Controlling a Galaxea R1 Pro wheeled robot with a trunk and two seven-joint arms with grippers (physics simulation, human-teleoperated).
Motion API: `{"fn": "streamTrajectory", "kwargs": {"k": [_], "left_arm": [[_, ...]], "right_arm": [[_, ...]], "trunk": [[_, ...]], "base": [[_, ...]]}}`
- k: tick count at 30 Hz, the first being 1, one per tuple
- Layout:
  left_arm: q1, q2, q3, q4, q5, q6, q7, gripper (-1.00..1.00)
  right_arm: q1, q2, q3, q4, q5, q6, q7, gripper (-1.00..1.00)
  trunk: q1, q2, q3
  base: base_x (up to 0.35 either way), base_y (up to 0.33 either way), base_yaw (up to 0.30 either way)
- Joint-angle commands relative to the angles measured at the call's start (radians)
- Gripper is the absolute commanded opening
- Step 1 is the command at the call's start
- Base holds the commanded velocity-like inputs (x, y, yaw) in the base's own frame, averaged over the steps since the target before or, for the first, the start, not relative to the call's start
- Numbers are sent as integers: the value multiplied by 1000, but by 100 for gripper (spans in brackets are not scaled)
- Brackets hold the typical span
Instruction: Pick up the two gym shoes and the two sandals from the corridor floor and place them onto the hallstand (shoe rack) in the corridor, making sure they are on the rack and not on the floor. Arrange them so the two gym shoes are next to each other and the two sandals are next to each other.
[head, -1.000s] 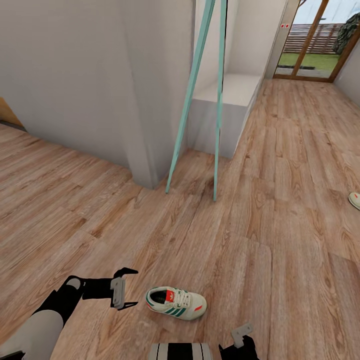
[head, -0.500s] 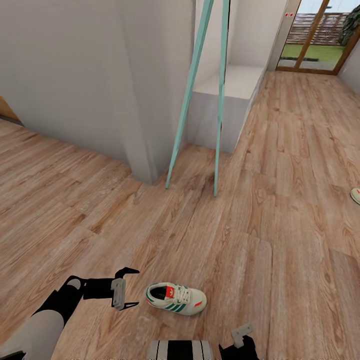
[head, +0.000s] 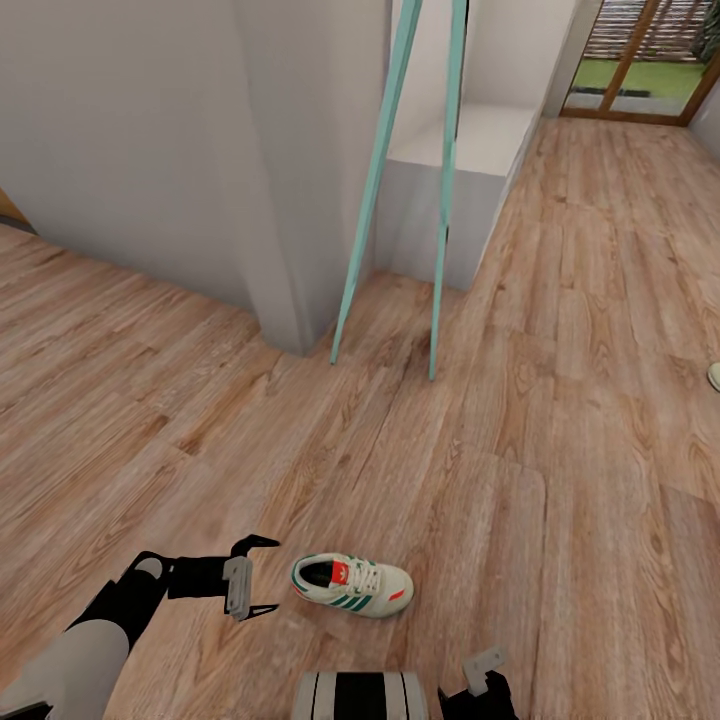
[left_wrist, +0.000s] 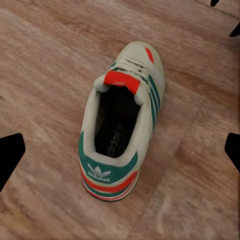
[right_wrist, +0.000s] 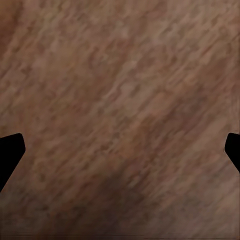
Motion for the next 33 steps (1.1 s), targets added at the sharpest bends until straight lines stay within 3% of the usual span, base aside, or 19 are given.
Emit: {"fn": "streamTrajectory", "kwargs": {"k": [1, 14, 33], "left_arm": [[0, 0, 0, 0, 0, 0, 0, 100], [0, 1, 0, -1, 0, 0, 0, 100], [0, 3, 3, -2, -1, -54, 3, 100]], "right_arm": [[0, 0, 0, 0, 0, 0, 0, 100], [0, 0, 0, 0, 0, 0, 0, 100], [0, 0, 0, 0, 0, 0, 0, 100]], "trunk": [[0, 0, -4], [4, -2, -39], [4, -2, -39]], "base": [[0, 0, 0], [0, 0, 0], [0, 32, 0]]}}
